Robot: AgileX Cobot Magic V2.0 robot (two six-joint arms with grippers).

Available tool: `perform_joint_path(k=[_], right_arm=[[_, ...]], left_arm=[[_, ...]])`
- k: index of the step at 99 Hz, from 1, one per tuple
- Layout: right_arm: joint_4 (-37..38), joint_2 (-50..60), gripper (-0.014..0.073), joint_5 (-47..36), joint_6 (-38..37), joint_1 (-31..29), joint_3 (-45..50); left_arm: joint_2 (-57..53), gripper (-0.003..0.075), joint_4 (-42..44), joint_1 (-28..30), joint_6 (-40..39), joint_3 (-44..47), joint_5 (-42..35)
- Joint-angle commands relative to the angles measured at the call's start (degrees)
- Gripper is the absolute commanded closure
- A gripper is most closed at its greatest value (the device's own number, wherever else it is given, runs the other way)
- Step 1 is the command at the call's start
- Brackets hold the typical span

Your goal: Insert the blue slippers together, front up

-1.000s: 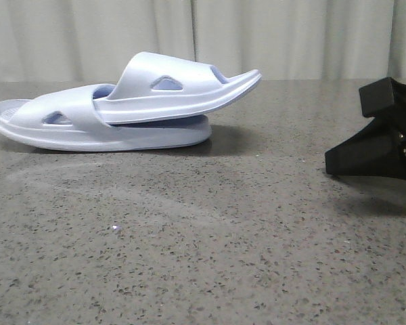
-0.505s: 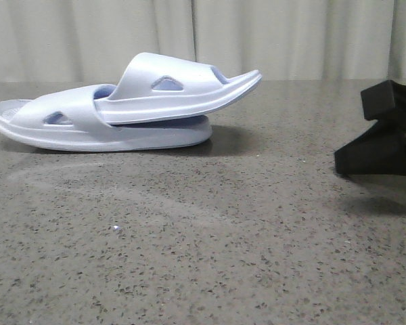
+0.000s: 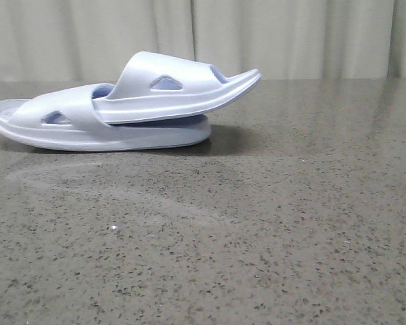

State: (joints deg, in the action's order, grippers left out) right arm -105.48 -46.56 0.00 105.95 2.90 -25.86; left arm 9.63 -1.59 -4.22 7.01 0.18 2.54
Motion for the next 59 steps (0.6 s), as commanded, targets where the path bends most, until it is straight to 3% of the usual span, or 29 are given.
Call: perform_joint_path(k=[1, 49, 55, 59], right_arm=[[-1.4, 4.5, 0.0672, 1.9, 1.0, -1.1, -1.6], [-0.9, 8.3, 0.0672, 6.6, 1.0, -1.2, -1.6], [7.0, 8.4, 0.0672, 6.8, -2.5, -1.2, -1.8], [15.7, 8.6, 0.0672, 7.0, -9.3, -1.2, -1.7]], left_arm=[[0.4, 0.0705, -0.6, 0.2, -0.5, 0.5, -3.9], [0.4, 0.0705, -0.6, 0.2, -0.5, 0.5, -3.9], [0.4, 0.0705, -0.6, 0.2, -0.5, 0.5, -3.9], [0.4, 0.0705, -0.6, 0.2, -0.5, 0.5, -3.9]])
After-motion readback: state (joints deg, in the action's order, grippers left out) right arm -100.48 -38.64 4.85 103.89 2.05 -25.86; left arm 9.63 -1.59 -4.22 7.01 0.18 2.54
